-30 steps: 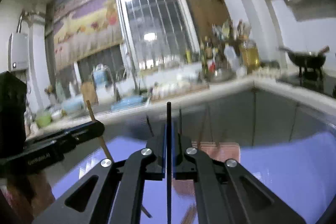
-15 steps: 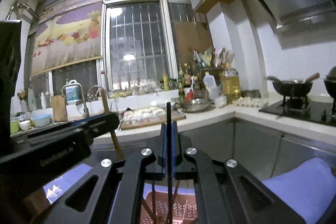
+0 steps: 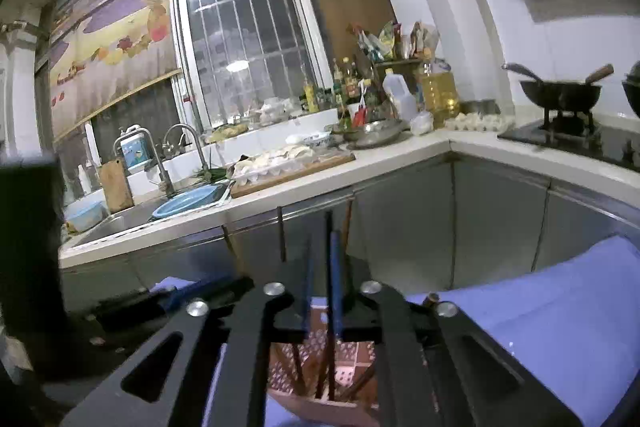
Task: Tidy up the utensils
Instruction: 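Lift both chopsticks over the pink basket and open both tools to drop them, then bring both open tools back to the remaining chopsticks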
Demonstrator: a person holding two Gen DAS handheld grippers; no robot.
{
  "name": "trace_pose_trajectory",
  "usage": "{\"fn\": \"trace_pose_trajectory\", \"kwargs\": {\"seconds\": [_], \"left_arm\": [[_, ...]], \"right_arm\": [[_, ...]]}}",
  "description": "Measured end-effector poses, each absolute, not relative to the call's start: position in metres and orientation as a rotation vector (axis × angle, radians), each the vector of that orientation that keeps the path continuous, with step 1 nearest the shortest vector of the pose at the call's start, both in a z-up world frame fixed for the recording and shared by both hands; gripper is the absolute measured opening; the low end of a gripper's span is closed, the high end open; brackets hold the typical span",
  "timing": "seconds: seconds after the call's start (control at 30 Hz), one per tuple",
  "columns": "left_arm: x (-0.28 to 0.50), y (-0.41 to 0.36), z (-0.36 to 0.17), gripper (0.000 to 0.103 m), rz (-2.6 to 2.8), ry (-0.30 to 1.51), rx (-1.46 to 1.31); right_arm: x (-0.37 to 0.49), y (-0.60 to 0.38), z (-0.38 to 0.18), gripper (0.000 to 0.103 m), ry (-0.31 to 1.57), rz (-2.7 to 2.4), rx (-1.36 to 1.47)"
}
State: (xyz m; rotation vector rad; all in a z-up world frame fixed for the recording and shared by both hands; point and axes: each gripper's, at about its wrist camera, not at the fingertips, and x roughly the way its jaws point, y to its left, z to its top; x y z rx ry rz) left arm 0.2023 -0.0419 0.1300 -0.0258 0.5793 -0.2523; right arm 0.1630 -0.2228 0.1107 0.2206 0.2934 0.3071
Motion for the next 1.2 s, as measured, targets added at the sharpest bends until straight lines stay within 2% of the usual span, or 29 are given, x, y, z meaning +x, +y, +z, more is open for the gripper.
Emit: {"fn": "trace_pose_trajectory", "kwargs": {"seconds": [0.1,0.17,0.2,0.37,0.53,0.73,0.9,1.07,1.2], "left_arm": [[0.186,-0.035,0.139,0.023,-0.253,0.551,-0.044],[0.169,-0.030,0.152,0.033,-0.247,0.510,-0.056],[0.160,-0.027,0.159,0.033,-0.241,0.485,-0.064],[0.101,-0.002,0.187,0.034,-0.209,0.362,-0.138],[0.049,0.022,0.171,0.034,-0.204,0.337,-0.191],[0.019,0.028,0.083,0.034,-0.192,0.549,-0.151],[0.008,0.027,0.006,0.034,-0.189,0.769,-0.154],[-0.005,0.028,-0.020,0.034,-0.197,0.826,-0.169],[-0.008,0.032,-0.021,0.034,-0.200,0.833,-0.179]], "right_arm": [[0.145,-0.227,0.121,0.038,0.256,0.309,0.245],[0.124,-0.230,0.132,0.039,0.199,0.307,0.243],[0.118,-0.231,0.136,0.039,0.187,0.310,0.244],[0.066,-0.241,0.156,0.039,0.113,0.359,0.289],[0.015,-0.245,0.140,0.039,0.130,0.422,0.302],[-0.024,-0.231,0.065,0.039,0.321,0.395,0.187],[-0.030,-0.225,-0.011,0.027,0.614,0.365,0.177],[-0.025,-0.218,-0.050,0.020,0.817,0.375,0.183],[-0.021,-0.204,-0.059,0.019,0.886,0.371,0.131]]}}
